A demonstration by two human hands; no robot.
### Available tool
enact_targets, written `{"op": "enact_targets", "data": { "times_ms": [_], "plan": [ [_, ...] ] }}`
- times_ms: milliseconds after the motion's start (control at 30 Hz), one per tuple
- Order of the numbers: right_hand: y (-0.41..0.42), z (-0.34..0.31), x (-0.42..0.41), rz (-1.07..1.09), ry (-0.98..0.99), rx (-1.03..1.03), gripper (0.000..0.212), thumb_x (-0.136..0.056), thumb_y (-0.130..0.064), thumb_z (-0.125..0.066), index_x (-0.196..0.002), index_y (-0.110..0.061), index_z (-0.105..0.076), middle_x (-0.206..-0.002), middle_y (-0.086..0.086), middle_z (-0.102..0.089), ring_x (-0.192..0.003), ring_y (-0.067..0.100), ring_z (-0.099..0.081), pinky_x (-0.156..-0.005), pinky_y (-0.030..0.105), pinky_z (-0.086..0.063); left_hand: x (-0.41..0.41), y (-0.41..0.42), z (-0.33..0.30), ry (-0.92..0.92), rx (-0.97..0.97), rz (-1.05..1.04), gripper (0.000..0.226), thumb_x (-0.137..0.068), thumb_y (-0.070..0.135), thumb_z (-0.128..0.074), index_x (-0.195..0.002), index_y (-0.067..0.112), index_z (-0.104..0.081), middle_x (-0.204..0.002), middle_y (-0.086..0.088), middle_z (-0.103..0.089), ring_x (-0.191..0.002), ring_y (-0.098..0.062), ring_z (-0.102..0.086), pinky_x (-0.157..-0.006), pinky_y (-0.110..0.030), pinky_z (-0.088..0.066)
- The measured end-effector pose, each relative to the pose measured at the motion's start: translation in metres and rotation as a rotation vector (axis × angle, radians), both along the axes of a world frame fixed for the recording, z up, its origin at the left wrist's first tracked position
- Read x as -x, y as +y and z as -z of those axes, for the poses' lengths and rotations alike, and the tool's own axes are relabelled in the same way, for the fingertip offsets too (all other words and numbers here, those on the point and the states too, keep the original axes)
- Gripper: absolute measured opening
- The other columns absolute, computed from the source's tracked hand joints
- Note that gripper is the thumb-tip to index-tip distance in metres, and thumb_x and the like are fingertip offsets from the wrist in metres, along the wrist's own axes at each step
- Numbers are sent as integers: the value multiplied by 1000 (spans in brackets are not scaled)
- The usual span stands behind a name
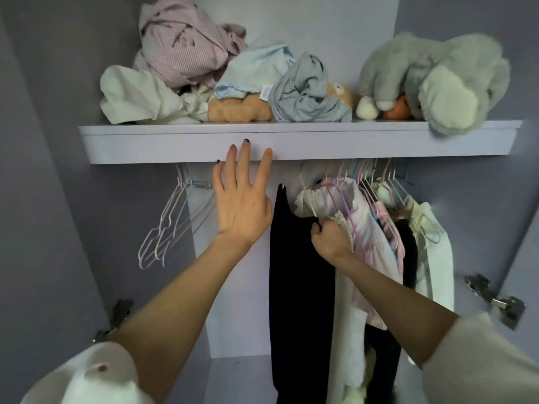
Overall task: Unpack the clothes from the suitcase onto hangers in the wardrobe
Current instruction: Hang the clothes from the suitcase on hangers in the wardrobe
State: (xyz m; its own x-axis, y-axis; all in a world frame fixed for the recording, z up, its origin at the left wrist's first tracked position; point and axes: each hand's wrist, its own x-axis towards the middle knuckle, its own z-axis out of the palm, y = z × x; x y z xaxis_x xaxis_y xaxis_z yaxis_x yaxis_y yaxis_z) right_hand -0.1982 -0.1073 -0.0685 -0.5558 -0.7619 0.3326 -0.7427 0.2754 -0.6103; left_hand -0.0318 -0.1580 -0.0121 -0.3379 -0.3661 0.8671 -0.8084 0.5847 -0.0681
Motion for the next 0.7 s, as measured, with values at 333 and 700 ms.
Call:
{"op": "enact_targets", "data": {
  "times_ms": [333,700],
  "plan": [
    [-39,14,47,73,-41,15,29,-93,-10,-41,-107,9,-57,-115,27,-59,-109,39,-55,-89,36,-44,27,-40,0,-58,63,-78,90,-74,24,-64,-148,26,-13,-155,-19,-14,-141,-45,-10,-111,-58,-11],
    [-7,38,75,141,65,3,26,-95,-16,-40,-98,1,-60,-102,24,-64,-100,37,-59,-80,35,-44,25,-33,-5,-61,39,-84,88,-82,22,-55,-148,29,3,-157,-16,3,-142,-43,5,-113,-57,-1]
  ]
}}
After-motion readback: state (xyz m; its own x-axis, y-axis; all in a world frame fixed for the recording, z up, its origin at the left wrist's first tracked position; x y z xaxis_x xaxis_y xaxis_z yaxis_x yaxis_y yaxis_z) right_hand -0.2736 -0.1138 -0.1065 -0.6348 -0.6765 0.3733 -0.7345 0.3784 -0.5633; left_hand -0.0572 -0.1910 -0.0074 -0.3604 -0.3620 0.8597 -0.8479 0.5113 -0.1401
